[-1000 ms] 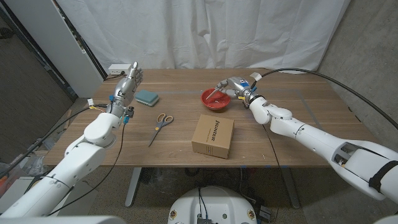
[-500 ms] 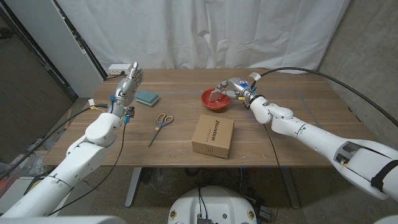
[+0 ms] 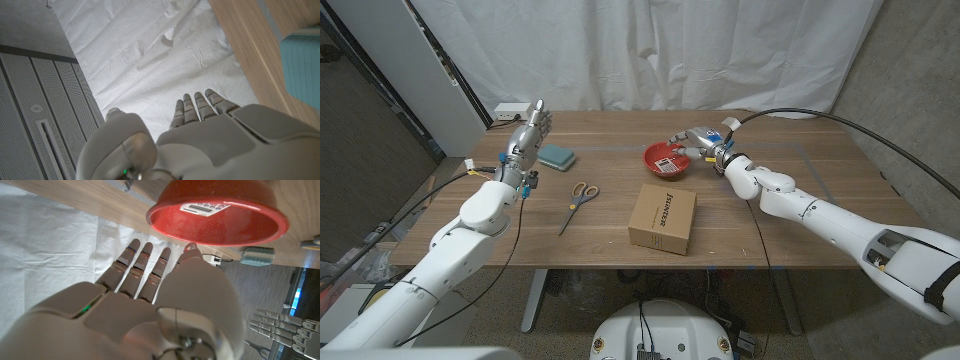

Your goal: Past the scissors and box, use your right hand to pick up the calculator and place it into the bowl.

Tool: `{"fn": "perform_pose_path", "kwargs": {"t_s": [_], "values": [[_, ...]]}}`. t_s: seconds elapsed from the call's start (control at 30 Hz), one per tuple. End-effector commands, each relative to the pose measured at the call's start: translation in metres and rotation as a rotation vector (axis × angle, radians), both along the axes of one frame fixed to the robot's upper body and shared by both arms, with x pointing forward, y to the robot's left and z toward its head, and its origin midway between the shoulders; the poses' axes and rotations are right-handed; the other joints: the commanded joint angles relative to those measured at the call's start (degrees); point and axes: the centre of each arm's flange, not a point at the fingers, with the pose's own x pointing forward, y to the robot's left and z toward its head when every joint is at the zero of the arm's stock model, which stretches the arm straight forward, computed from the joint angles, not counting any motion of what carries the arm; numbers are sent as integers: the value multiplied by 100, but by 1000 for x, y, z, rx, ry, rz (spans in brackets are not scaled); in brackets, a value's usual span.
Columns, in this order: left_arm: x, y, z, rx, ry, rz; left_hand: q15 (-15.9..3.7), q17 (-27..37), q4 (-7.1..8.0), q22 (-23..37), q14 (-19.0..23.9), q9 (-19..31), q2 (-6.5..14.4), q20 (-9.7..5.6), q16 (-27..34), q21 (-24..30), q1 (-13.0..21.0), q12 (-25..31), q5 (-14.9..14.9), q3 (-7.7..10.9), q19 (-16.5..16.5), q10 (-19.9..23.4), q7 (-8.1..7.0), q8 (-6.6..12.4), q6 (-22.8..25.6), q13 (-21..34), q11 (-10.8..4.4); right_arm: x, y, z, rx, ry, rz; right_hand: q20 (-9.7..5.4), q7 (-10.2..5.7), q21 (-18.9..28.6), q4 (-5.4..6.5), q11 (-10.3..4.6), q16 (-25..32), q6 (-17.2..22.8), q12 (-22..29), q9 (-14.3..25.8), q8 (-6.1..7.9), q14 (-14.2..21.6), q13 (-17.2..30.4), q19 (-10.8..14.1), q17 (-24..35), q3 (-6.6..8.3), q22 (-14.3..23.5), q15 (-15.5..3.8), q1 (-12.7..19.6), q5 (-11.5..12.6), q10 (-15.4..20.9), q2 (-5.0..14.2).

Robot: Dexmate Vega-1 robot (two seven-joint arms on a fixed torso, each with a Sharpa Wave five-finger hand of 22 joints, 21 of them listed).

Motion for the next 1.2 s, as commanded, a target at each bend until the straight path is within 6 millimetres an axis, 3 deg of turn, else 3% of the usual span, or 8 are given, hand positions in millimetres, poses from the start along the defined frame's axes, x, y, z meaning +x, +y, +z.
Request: {"fn": "perform_pose_path", "kwargs": {"t_s": [0.03, 0.23, 0.5, 0.6, 0.77, 1.2], "values": [[2, 0, 1, -1, -2, -7, 31, 28, 7, 31, 9, 33, 7, -8, -18, -8, 33, 9, -6, -43, -22, 27, -1, -5, 46, 16, -22, -7, -3, 4, -7, -6, 13, -178, 3, 5, 82, 6, 10, -134, -1, 21, -35, -134, 7, -64, 12, -55, 3, -533, -157, -11, -117, -27], [3, 3, 1, 0, -2, -10, 49, 28, 7, 31, 3, 33, 10, -8, -21, -6, 35, 7, -8, -50, -20, 22, -2, -5, 45, 16, -25, -12, -2, 9, 16, -13, 33, -168, 5, 19, 273, 77, 46, -277, 41, 20, -68, -231, 13, -80, 25, -137, 5, -489, -525, -37, -195, 26], [4, 6, 4, 10, -4, -14, 45, 28, 7, 31, 11, 34, 15, -3, -17, -6, 39, 11, -10, -60, -22, 31, -6, -4, 48, 16, -45, -18, 0, 15, 67, -25, 59, -152, 7, 26, 370, 132, 59, -309, 66, 5, -78, -263, 15, -85, 26, -174, 6, -448, -712, -50, -214, 59], [4, 7, 5, 16, -5, -16, 37, 29, 8, 32, 12, 34, 17, -3, -17, -5, 41, 10, -11, -63, -21, 30, -6, -4, 46, 16, -39, -21, 0, 17, 93, -18, 81, -154, 8, 33, 392, 223, 63, -307, 89, -4, -77, -267, 12, -74, 23, -182, 4, -459, -764, -56, -186, 68], [3, 8, 7, 26, -9, -23, 38, 29, 8, 32, 14, 34, 23, -1, -16, -6, 44, 9, -12, -66, -24, 28, -5, -5, 46, 16, -40, -28, -1, 19, 132, -14, 101, -206, 121, 48, 424, 369, 51, -314, 107, -20, -80, -322, -4, -38, 12, -190, 0, -458, -842, -68, -165, 83], [2, 4, 12, 43, -8, -40, 37, 29, 9, 32, 11, 34, 40, -3, -17, -5, 52, 13, -15, -75, -23, 37, -10, -4, 47, 16, -29, -41, -13, 27, 261, -2, 167, -287, 345, 81, 591, 551, 52, -443, 112, -58, -118, -431, -47, 51, -4, -216, -9, -409, -1179, -127, -190, 204]]}}
